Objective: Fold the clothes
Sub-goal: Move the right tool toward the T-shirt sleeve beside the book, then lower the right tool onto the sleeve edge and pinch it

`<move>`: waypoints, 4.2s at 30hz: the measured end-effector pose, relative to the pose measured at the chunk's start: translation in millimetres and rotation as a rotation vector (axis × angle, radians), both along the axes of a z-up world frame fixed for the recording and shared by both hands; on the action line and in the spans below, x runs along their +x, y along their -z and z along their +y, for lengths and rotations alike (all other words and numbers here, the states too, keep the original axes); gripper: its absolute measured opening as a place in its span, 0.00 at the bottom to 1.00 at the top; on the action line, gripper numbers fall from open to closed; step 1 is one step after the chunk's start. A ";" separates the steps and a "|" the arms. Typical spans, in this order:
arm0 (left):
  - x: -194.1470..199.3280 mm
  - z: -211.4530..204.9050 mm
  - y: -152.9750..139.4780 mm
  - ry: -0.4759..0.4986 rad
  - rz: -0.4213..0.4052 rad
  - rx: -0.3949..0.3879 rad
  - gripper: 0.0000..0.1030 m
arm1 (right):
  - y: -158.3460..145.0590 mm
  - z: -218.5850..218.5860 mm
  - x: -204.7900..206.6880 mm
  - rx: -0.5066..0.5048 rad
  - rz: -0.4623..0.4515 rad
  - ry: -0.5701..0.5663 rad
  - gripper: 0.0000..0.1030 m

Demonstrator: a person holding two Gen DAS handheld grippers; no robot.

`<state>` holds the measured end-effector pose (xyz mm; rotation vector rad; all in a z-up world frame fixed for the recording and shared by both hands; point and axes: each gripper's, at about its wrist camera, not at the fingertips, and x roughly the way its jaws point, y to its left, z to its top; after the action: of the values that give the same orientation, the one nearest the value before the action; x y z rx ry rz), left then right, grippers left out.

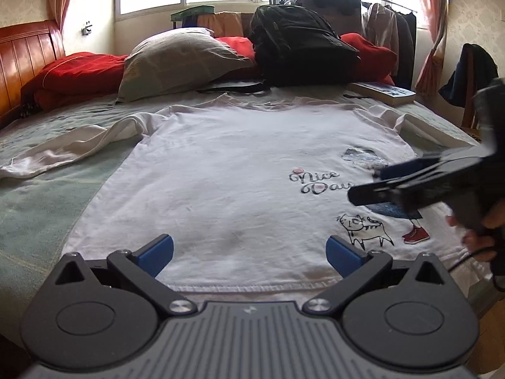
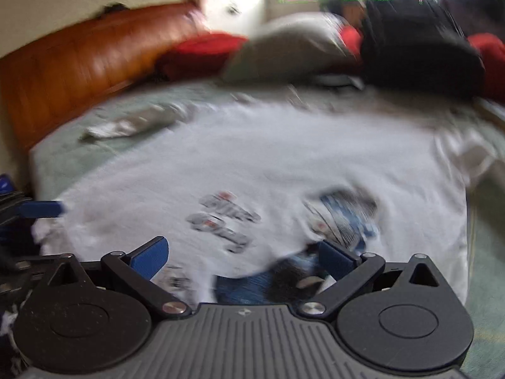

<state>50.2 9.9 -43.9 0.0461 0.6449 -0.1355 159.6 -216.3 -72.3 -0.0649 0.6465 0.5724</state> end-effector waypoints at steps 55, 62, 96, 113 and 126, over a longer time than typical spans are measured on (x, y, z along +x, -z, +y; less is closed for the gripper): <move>-5.9 -38.4 0.2 0.096 0.022 0.043 0.99 | 13.2 -29.4 -64.9 -0.097 0.074 0.168 1.00; 5.5 -43.9 21.8 0.090 0.079 0.080 0.99 | 13.4 -27.9 -66.6 -0.106 0.070 0.173 1.00; 56.4 -96.1 0.3 0.292 0.093 0.050 0.99 | -16.7 -234.6 38.0 0.195 0.070 0.598 1.00; 87.7 -88.9 2.5 0.256 0.126 0.009 0.99 | -9.8 -218.7 128.7 0.303 0.232 0.457 1.00; 89.3 -104.8 14.1 0.302 0.165 0.018 0.99 | 1.7 -252.0 40.0 0.228 0.191 0.638 1.00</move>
<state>139.4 -94.9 -58.0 0.1511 0.8018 -0.4283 199.6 -468.3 -74.1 0.4028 0.7370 0.0305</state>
